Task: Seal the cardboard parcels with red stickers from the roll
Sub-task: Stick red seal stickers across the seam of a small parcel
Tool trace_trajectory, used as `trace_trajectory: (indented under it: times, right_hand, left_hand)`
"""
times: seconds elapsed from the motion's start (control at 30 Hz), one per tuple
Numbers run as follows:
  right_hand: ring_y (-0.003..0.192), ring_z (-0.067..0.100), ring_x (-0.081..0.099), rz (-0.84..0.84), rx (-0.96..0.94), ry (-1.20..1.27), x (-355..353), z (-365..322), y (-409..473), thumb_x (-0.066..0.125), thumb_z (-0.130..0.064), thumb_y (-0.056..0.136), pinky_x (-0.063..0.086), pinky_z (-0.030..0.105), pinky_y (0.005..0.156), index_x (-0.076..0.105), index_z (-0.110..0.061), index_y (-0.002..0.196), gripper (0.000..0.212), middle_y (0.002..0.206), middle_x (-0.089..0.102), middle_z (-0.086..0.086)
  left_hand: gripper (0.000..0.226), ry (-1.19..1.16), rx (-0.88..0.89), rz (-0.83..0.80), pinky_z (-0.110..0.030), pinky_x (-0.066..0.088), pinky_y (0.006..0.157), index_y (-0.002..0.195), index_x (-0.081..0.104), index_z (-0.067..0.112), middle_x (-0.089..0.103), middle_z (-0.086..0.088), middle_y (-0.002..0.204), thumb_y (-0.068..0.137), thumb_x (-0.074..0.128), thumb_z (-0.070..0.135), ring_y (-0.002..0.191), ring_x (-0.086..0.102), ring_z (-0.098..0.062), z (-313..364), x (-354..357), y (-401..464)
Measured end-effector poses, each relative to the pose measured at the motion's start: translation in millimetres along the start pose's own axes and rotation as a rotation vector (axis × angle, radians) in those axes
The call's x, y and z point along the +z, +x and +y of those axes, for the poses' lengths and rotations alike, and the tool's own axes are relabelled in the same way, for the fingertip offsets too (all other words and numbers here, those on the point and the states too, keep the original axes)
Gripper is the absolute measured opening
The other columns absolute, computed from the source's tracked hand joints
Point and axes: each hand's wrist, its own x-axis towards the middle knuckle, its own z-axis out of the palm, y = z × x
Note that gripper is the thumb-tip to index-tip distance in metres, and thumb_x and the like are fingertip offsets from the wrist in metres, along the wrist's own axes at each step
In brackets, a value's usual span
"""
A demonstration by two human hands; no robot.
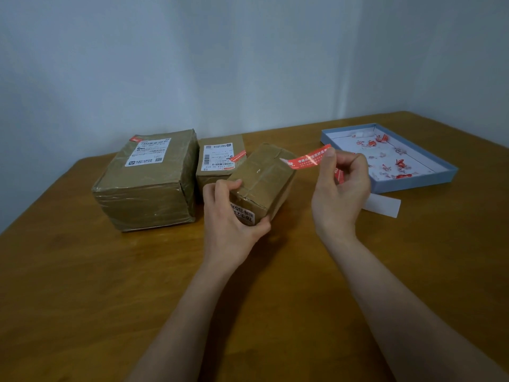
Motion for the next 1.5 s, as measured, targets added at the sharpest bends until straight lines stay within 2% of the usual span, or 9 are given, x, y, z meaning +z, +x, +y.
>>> trace_trajectory:
  times: [0.13, 0.33, 0.6, 0.77, 0.87, 1.0, 1.17, 1.37, 1.5]
  right_hand:
    - [0.077, -0.003, 0.054, 0.028, 0.053, -0.003, -1, 2, 3, 0.058, -0.02, 0.095, 0.049, 0.015, 0.074, 0.055, -0.024, 0.083, 0.014, 0.083, 0.057, -0.007]
    - [0.089, 0.017, 0.061, -0.055, 0.001, -0.01, -2, 4, 2, 0.064, -0.031, 0.089, 0.053, 0.038, 0.084, 0.062, -0.027, 0.081, 0.009, 0.086, 0.065, -0.002]
    - [0.082, 0.008, 0.058, -0.208, -0.111, -0.045, 1, 6, -7, 0.068, -0.022, 0.088, 0.044, 0.015, 0.072, 0.07, -0.012, 0.083, 0.012, 0.085, 0.064, 0.004]
    - [0.081, 0.01, 0.059, -0.2, -0.08, -0.017, 2, 6, -8, 0.069, -0.02, 0.088, 0.046, 0.016, 0.07, 0.071, -0.012, 0.079, 0.012, 0.083, 0.064, 0.006]
    - [0.08, 0.005, 0.058, -0.19, -0.064, 0.011, 2, 4, -9, 0.068, -0.018, 0.088, 0.046, 0.015, 0.07, 0.071, -0.011, 0.078, 0.012, 0.082, 0.063, 0.006]
    - [0.081, 0.002, 0.057, -0.179, -0.065, 0.054, 2, -1, -10, 0.067, -0.012, 0.088, 0.044, 0.007, 0.069, 0.07, -0.004, 0.08, 0.012, 0.083, 0.063, 0.01]
    - [0.083, 0.001, 0.058, -0.193, -0.061, 0.084, 2, -2, -10, 0.067, -0.014, 0.089, 0.048, 0.015, 0.065, 0.07, -0.008, 0.08, 0.011, 0.084, 0.062, 0.003]
    - [0.085, 0.006, 0.06, -0.216, -0.079, 0.052, 2, 0, -9, 0.066, -0.018, 0.09, 0.05, 0.019, 0.068, 0.069, -0.01, 0.081, 0.012, 0.085, 0.065, 0.006]
    - [0.084, 0.009, 0.06, -0.225, -0.089, 0.043, 1, 2, -9, 0.066, -0.018, 0.09, 0.048, 0.018, 0.069, 0.07, -0.01, 0.082, 0.012, 0.086, 0.066, 0.011]
  left_hand:
    - [0.076, -0.08, 0.01, -0.07, -0.003, 0.035, 0.089, 0.118, 0.038, 0.032, 0.036, 0.008, 0.125, 0.061, 0.089, 0.025, 0.114, 0.04, 0.001, -3, -7, 2]
    - [0.077, -0.19, -0.092, -0.379, -0.01, 0.04, 0.08, 0.122, 0.028, 0.036, 0.036, 0.004, 0.132, 0.071, 0.08, 0.014, 0.12, 0.043, -0.008, -3, -22, 6]
    - [0.048, -0.4, -0.145, -0.509, -0.008, 0.041, 0.063, 0.115, 0.03, 0.019, 0.038, 0.004, 0.104, 0.072, 0.051, 0.016, 0.085, 0.045, 0.004, 1, -41, 12]
    - [0.05, -0.386, -0.084, -0.4, -0.02, 0.04, 0.076, 0.106, 0.042, 0.016, 0.043, -0.013, 0.113, 0.062, 0.048, 0.039, 0.1, 0.044, -0.018, 0, -41, 14]
    - [0.046, -0.366, -0.06, -0.267, -0.009, 0.037, 0.08, 0.102, 0.051, 0.014, 0.051, -0.008, 0.112, 0.069, 0.048, 0.046, 0.103, 0.049, -0.013, 7, -39, 13]
    - [0.044, -0.305, -0.051, -0.097, -0.014, 0.041, 0.081, 0.087, 0.061, 0.016, 0.055, 0.004, 0.105, 0.079, 0.051, 0.059, 0.099, 0.054, -0.005, 20, -31, 16]
    - [0.036, -0.305, -0.062, -0.036, -0.007, 0.04, 0.08, 0.081, 0.065, 0.013, 0.056, 0.001, 0.105, 0.086, 0.061, 0.048, 0.104, 0.054, -0.009, 28, -24, 18]
    - [0.017, -0.374, -0.118, 0.008, -0.04, 0.049, 0.096, 0.087, 0.067, 0.016, 0.057, -0.001, 0.109, 0.085, 0.062, 0.032, 0.106, 0.057, -0.011, 23, -22, 18]
    - [0.027, -0.389, -0.135, -0.009, -0.03, 0.046, 0.095, 0.092, 0.068, 0.007, 0.056, -0.003, 0.112, 0.092, 0.059, 0.032, 0.104, 0.055, -0.004, 28, -24, 16]
